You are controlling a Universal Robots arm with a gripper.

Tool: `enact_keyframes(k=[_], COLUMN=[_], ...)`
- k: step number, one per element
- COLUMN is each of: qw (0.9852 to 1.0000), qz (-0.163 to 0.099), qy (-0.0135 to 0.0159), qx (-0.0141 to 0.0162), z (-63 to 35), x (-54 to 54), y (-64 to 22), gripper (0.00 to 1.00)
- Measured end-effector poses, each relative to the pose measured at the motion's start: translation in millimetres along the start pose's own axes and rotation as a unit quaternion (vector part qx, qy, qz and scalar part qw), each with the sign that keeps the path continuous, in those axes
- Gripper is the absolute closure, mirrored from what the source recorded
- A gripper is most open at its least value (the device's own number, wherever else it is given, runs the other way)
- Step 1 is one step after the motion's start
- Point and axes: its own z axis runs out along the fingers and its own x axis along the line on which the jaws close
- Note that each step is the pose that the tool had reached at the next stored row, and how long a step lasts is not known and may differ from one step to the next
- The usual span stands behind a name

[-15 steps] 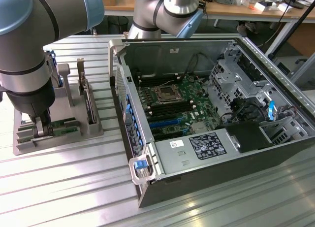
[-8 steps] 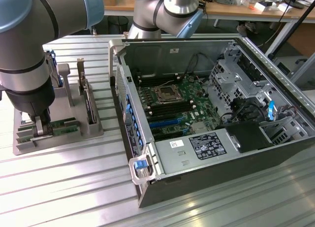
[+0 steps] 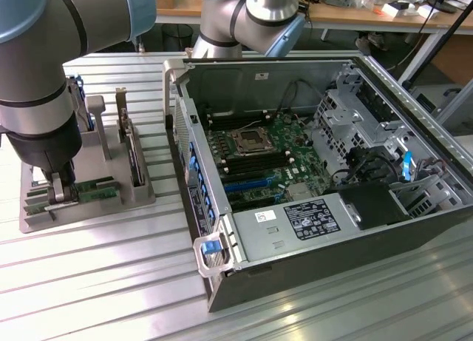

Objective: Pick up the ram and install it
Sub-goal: 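Pick up the ram and move it above insertion slot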

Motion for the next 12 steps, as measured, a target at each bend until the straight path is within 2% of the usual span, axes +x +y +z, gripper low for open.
enact_keyframes(k=[12], qw=[1.0000], qz=[0.000], qy=[0.0000], qx=[0.0001], z=[-7.3], x=[-0.2], y=[0.3], gripper=[0.88])
